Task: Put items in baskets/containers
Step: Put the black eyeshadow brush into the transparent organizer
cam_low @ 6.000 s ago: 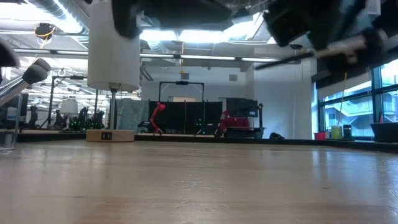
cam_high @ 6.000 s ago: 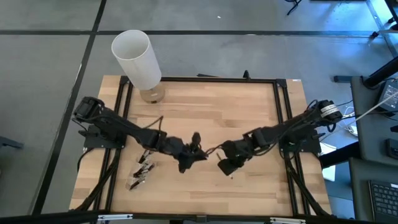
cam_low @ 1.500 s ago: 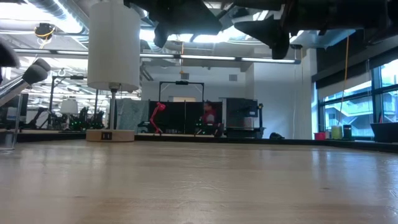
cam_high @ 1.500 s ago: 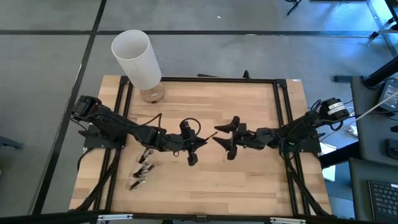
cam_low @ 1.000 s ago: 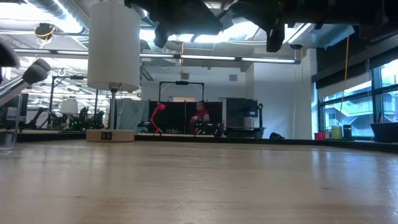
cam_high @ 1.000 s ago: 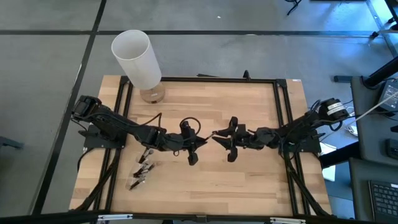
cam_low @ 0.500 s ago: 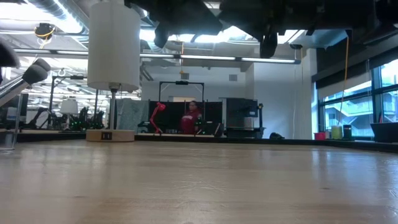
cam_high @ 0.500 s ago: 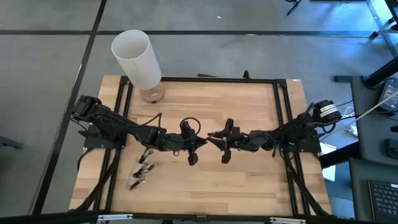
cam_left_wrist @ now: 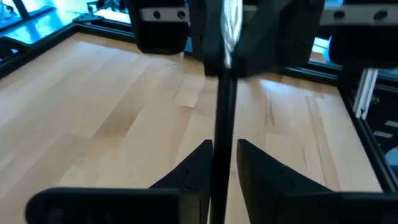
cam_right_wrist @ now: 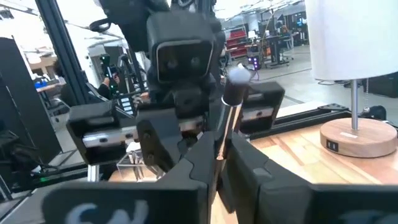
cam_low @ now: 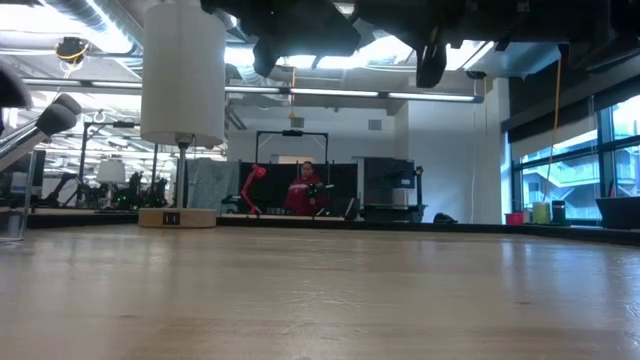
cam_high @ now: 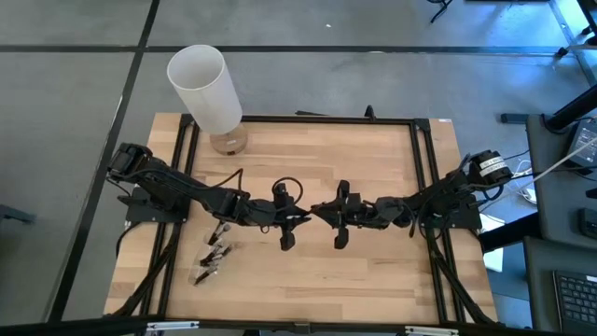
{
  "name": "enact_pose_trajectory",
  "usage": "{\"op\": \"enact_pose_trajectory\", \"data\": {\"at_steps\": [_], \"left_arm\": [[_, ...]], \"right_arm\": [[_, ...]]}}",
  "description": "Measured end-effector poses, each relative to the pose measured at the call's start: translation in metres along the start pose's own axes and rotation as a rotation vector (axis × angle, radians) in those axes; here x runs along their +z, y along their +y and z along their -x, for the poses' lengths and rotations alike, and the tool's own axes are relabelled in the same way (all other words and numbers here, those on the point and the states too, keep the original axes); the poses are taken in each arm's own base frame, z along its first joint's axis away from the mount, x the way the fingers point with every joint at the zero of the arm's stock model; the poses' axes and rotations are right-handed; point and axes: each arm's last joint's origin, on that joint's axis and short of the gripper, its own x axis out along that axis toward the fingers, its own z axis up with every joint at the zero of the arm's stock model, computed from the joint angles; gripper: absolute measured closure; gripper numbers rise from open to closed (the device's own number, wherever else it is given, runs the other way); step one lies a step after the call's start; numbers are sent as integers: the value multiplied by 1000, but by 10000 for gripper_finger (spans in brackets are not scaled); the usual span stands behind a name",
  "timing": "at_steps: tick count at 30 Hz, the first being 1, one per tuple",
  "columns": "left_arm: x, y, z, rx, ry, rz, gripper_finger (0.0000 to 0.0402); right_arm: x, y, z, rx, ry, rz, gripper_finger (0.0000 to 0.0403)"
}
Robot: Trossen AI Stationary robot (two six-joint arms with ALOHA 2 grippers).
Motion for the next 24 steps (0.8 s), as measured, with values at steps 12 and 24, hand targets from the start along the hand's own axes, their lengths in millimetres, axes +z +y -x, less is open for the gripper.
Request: {"op": "enact_pose_trajectory", "data": {"at_steps": [12, 24], "left_arm": [[7, 6, 66, 5, 250, -53, 267], [6, -10, 169, 349, -85, -76, 274]], "right_arm": [[2, 5, 1, 9, -32, -6, 372], [-27, 50, -89, 116, -31, 74, 369]]}}
